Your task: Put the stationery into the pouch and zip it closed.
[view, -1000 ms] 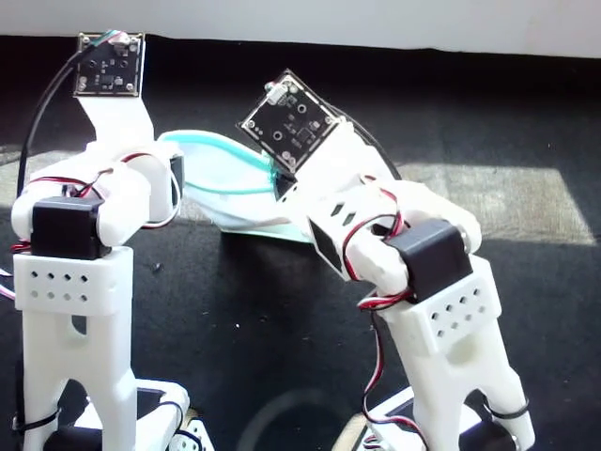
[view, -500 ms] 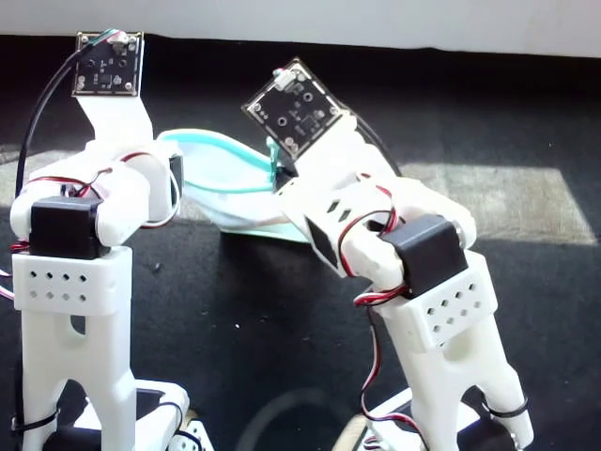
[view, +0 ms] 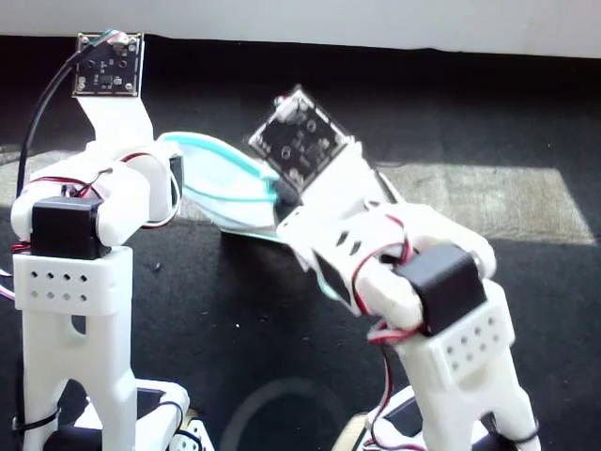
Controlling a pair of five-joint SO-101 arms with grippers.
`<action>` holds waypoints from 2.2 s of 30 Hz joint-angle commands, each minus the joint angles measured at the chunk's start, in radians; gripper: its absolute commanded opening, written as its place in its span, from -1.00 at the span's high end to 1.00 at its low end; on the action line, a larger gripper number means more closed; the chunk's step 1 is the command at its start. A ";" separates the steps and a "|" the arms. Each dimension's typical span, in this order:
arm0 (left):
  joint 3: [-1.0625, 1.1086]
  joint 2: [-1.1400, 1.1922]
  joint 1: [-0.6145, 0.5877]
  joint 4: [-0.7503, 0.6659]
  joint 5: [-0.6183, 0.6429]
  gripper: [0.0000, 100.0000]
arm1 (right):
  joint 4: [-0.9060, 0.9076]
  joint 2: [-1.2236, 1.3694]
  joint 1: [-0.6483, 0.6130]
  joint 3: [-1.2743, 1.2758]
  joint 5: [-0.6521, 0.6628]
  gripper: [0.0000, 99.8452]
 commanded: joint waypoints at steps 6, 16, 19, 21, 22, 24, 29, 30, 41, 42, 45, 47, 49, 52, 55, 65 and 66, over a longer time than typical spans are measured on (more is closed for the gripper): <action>-0.148 0.004 0.005 0.003 -0.003 0.94 | -0.005 0.038 0.033 -0.039 -0.008 0.99; -0.374 0.004 -0.059 0.002 -0.003 0.74 | -0.102 0.157 0.101 -0.041 -0.006 0.99; -0.447 0.004 -0.096 0.003 -0.003 0.74 | -0.107 0.160 0.101 -0.042 -0.006 0.99; -0.469 0.004 -0.117 0.032 -0.003 0.74 | -0.107 0.160 0.101 -0.048 -0.006 0.99; -0.466 0.004 -0.120 0.071 -0.003 0.74 | -0.107 0.157 0.099 -0.048 -0.006 0.99; -0.450 0.013 -0.120 0.180 -0.002 0.74 | -0.107 0.154 0.099 -0.053 -0.006 0.99; -0.226 0.007 -0.070 0.270 -0.005 0.81 | -0.107 0.154 0.097 -0.139 -0.008 0.99; -0.176 0.008 -0.048 0.264 -0.002 0.86 | -0.107 0.162 0.096 -0.171 -0.008 0.99; 0.245 0.005 0.101 -0.336 0.161 0.93 | -0.159 0.163 0.101 -0.260 -0.008 0.99; 0.257 0.005 0.094 -0.385 0.163 0.93 | -0.142 0.165 0.101 -0.260 -0.008 0.99; 0.275 0.005 0.085 -0.499 0.161 0.93 | -0.101 0.168 0.102 -0.257 0.009 0.99; 0.286 0.005 0.082 -0.555 0.161 0.93 | -0.087 0.168 0.113 -0.236 0.075 0.99; 0.289 0.007 0.065 -0.588 0.161 0.93 | -0.105 0.166 0.148 -0.182 0.132 0.99; 0.289 0.012 0.045 -0.603 0.161 0.93 | -0.162 0.166 0.216 -0.076 0.167 0.99; 0.289 0.005 0.031 -0.598 0.161 0.93 | -0.229 0.165 0.252 0.028 0.167 0.99; 0.278 -0.007 0.039 -0.305 0.163 0.94 | -0.289 0.165 0.102 0.147 0.161 0.99; 0.286 -0.024 0.042 -0.267 0.161 0.94 | -0.289 0.165 0.088 0.147 0.160 0.99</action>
